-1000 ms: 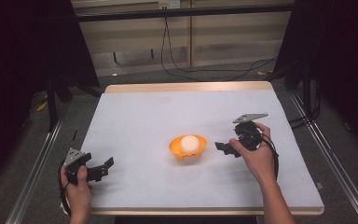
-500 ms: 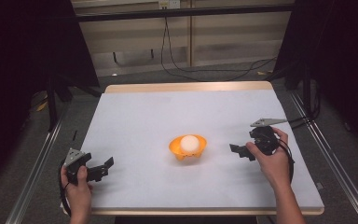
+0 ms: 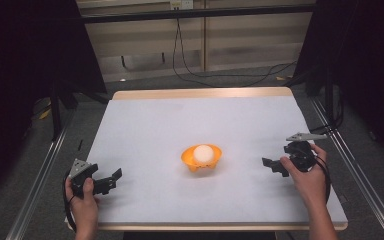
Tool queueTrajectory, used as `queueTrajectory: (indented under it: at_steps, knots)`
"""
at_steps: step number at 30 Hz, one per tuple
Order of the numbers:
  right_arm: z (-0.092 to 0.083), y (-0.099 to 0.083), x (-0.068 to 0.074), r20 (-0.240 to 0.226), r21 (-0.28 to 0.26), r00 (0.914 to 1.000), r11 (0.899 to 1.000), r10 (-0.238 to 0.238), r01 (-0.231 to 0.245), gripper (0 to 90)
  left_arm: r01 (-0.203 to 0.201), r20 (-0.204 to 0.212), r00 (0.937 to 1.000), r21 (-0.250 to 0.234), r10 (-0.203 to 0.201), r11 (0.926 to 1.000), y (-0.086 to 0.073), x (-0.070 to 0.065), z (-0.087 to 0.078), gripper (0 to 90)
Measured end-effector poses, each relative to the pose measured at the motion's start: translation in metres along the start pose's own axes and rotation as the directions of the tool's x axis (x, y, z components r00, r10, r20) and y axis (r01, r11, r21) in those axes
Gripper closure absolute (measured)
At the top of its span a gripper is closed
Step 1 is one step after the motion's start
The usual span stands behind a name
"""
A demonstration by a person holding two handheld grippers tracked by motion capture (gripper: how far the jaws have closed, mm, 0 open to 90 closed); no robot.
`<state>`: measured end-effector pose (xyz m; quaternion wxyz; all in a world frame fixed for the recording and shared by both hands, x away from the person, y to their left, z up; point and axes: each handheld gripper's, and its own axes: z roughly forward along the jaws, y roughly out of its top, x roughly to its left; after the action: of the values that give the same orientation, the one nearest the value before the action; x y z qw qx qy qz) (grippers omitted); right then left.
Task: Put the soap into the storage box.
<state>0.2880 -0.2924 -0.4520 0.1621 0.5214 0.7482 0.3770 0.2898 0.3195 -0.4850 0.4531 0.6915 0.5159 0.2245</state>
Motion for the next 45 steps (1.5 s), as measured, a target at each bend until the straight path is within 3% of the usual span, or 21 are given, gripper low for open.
queueTrajectory:
  at_steps: [20,45]
  knots:
    - [-0.028,-0.036,-0.035,0.058,-0.038,0.9957,0.997,0.072,-0.07,0.0,0.005,0.004,1.0,-0.005,-0.005,1.0,0.0,-0.001,0.0,1.2]
    - [-0.062,-0.077,-0.055,0.114,-0.109,0.9862,0.988,0.12,-0.108,0.0,0.005,0.004,1.0,-0.006,-0.005,1.0,0.0,-0.001,0.0,1.2]
